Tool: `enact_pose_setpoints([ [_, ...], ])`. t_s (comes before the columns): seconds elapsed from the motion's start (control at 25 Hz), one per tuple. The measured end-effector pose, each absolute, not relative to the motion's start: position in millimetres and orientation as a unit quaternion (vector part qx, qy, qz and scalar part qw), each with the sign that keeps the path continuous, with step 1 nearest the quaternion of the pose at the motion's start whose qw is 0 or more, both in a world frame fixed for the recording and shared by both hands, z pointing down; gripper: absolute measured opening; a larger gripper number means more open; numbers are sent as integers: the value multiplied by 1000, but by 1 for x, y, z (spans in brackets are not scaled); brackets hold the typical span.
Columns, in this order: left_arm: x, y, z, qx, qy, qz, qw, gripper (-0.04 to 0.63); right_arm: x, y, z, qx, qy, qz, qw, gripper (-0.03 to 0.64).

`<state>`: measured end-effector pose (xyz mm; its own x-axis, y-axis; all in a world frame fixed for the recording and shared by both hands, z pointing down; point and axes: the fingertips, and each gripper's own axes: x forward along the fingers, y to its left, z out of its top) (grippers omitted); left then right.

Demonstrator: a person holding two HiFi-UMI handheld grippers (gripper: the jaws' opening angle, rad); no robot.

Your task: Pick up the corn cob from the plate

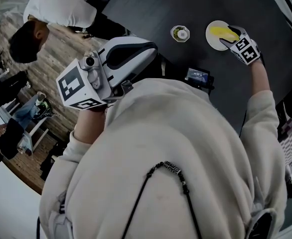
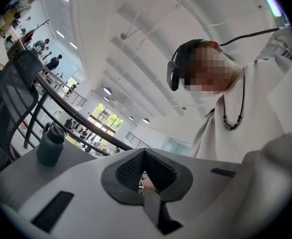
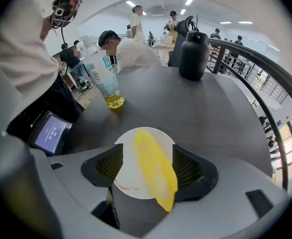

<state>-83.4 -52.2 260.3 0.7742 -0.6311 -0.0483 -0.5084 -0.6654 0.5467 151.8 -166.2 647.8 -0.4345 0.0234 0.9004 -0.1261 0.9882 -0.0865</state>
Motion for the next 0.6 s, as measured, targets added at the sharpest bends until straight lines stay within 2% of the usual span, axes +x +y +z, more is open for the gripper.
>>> enact_pose_setpoints([
  [0.6,-94,-50,261,897,-326,-128,271,5,154,-163,670,3,-807,38,590,333],
])
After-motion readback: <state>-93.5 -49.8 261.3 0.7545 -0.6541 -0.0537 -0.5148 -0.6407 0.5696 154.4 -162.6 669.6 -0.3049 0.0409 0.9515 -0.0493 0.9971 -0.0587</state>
